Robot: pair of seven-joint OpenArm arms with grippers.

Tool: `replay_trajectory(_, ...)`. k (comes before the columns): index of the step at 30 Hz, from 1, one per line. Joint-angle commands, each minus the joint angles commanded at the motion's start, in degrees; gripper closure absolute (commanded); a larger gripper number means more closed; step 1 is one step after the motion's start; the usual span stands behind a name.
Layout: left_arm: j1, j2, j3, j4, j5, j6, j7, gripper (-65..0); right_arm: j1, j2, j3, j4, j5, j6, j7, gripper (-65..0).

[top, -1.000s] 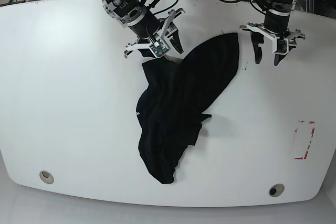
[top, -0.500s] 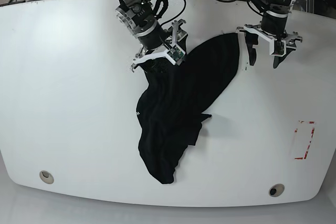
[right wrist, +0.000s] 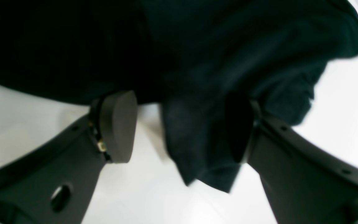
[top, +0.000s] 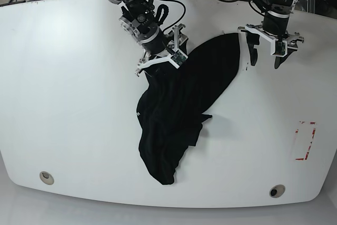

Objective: Layout the t-shirt on the table in an organized manner, then fold the t-shirt properly
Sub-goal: 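Lower both grippers and pinch separate edges of the black t-shirt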

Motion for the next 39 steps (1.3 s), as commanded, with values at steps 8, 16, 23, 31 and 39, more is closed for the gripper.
replay_trajectory(8, -0.1, 0.0, 0.2, -0.1, 0.1, 0.0, 0.0, -39.0, 1.4, -0.4, 0.0, -2.1, -0.7, 0.0, 0.2, -21.1)
replay_trajectory(16, -0.1, 0.0, 0.2, -0.2, 0.1, 0.0, 0.0, -39.0, 2.7, -0.4, 0.1, -1.4, -0.6, 0.0, 0.0, -20.8)
replay_trajectory(23, -0.1, 0.0, 0.3, -0.2, 0.1, 0.0, 0.0, -39.0, 3.6, -0.4, 0.1, -1.1, -0.7, 0.0, -0.2, -20.1)
replay_trajectory(31, -0.2, 0.0, 0.3, -0.3, 0.1, 0.0, 0.0, -39.0, 4.0, -0.4, 0.3, 2.6, -1.0, -1.05, -0.9, 0.0)
replay_trajectory(39, -0.2, 0.2, 1.5, 0.0, -0.3, -4.0, 4.2, -39.4, 4.0, 0.0, 0.3, 9.9, -1.0, -3.43, -3.0, 0.0)
